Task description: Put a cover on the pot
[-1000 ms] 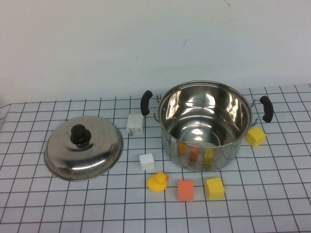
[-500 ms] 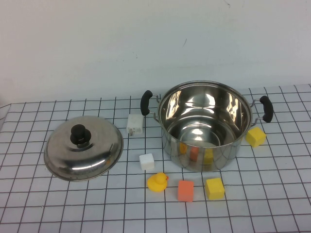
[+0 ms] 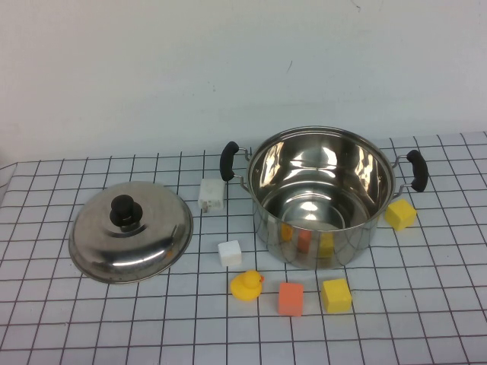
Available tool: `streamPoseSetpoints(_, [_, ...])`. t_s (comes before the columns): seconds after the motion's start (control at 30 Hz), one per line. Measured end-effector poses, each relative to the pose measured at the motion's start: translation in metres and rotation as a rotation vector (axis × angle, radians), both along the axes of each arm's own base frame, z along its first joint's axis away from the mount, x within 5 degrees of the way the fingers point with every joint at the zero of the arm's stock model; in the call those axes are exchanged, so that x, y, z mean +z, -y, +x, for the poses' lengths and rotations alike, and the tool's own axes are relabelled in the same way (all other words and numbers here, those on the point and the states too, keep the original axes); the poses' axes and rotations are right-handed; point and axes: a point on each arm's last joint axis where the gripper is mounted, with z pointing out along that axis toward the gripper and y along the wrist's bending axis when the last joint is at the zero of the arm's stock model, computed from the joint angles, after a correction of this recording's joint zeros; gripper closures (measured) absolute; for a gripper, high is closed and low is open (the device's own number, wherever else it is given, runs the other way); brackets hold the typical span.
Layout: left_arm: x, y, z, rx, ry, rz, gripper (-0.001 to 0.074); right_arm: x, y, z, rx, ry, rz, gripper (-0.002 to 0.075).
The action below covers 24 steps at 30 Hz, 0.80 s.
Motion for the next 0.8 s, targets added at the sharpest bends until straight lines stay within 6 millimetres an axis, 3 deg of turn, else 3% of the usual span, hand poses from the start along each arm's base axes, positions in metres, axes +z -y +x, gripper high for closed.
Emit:
streamPoseSetpoints(0.17, [0.007,0.000,0.002,0.004,0.084,0.001,0.0738,0.000,0.000,0.000,0.000,0.000,0.000,0.0717])
streamPoseSetpoints(0.53, [0.067,-0.003,-0.008,0.036,0.763,0.004,0.0737,0.000,0.000,0.000,0.000,0.000,0.000,0.0717])
streamPoseSetpoints(0.63, [0.078,-0.004,-0.015,0.034,0.911,-0.082,0.0737,0.000,0.000,0.000,0.000,0.000,0.000,0.0717])
streamPoseSetpoints(0.7, [0.080,-0.007,-0.017,0.050,0.938,-0.143,0.0737,0.000,0.000,0.000,0.000,0.000,0.000,0.0717])
streamPoseSetpoints(0.8, [0.085,-0.007,-0.013,0.061,0.814,-0.166,0.0737,0.000,0.000,0.000,0.000,0.000,0.000,0.0717])
